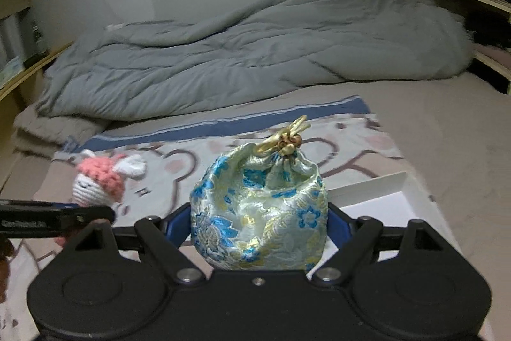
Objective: Organize objects
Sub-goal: 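Lift the pink doll with the left tool while the right carries the floral pouch over the box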
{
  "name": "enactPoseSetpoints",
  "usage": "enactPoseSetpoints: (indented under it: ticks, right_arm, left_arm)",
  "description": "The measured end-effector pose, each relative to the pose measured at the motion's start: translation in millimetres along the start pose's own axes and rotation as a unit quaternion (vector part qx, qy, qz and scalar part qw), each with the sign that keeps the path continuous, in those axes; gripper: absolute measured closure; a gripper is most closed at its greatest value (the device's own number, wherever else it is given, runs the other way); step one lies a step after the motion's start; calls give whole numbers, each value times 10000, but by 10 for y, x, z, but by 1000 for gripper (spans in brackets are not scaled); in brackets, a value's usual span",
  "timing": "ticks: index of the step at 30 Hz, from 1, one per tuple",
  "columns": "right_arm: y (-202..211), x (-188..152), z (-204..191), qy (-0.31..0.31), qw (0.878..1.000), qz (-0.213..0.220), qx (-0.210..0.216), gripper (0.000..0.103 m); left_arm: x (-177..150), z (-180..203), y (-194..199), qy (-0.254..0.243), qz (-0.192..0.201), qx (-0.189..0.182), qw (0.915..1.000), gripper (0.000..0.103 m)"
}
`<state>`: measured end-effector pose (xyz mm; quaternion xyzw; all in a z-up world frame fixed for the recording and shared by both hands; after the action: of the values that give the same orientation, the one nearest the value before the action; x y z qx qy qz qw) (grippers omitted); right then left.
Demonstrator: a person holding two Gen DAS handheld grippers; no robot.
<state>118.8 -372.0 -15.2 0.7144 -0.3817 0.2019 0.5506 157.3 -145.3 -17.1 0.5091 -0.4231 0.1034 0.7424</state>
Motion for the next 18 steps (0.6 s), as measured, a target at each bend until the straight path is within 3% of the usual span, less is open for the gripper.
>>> enactPoseSetpoints:
  ticks: [8, 18]
  right_arm:
    - [-131, 114, 578, -470, 9979, 93, -426, 18]
    - [-361, 141, 1168, -1081, 9907, 83, -822, 18]
  left_arm:
    - [326, 371, -420, -754, 113, -491, 9959, 66]
    - [420, 898, -1121, -2115, 80, -1170, 9703, 66]
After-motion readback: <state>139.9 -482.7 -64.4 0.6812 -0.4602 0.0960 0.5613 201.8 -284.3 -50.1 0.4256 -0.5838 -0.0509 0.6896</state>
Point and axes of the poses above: each gripper's, at about its wrist camera, not at the fingertips, and y roughly against the way its jaws point, z to its right, x to its top, the point moved 3 cm from there along -y, roughly the way its jaws point, and after that the axes turned 14 degrees about -y, right-handed, at the moved point
